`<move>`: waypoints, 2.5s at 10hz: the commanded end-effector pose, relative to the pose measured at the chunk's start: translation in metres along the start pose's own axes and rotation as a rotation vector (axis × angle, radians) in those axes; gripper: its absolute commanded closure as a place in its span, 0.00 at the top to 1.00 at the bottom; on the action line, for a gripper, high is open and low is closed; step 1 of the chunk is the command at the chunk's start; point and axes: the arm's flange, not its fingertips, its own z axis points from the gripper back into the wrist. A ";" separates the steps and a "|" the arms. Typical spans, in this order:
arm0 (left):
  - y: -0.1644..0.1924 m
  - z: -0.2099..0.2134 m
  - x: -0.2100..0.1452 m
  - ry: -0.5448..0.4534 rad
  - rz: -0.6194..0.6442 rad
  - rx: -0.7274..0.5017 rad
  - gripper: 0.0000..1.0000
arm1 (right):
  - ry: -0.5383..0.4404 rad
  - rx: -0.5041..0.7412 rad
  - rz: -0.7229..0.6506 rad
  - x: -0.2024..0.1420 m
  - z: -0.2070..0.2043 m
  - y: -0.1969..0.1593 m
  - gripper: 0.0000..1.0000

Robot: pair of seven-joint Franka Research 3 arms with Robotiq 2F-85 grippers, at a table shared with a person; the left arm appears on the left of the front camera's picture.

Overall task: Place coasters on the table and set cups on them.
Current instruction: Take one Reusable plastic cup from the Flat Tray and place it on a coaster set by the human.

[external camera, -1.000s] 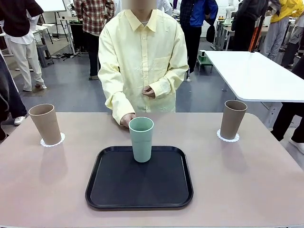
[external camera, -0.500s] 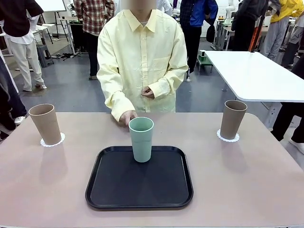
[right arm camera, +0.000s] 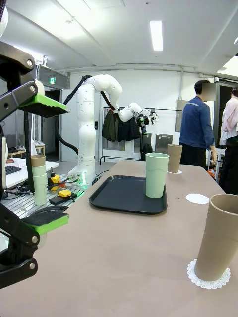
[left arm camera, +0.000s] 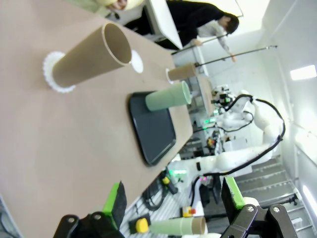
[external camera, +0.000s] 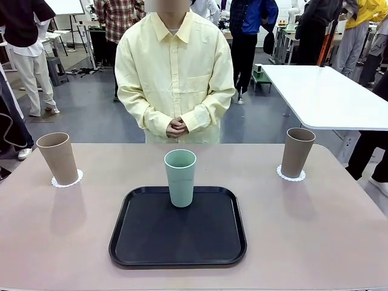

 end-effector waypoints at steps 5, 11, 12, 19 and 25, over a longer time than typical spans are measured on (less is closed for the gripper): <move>-0.001 0.002 -0.001 -0.005 0.012 -0.001 1.00 | 0.004 -0.003 -0.001 -0.001 0.001 0.000 1.00; -0.001 0.002 -0.001 -0.005 0.012 -0.001 1.00 | 0.004 -0.003 -0.001 -0.001 0.001 0.000 1.00; -0.001 0.002 -0.001 -0.005 0.012 -0.001 1.00 | 0.004 -0.003 -0.001 -0.001 0.001 0.000 1.00; -0.001 0.002 -0.001 -0.005 0.012 -0.001 1.00 | 0.004 -0.003 -0.001 -0.001 0.001 0.000 1.00; -0.125 -0.051 0.027 0.101 -0.456 0.270 1.00 | 0.004 -0.003 -0.001 -0.001 0.001 0.000 1.00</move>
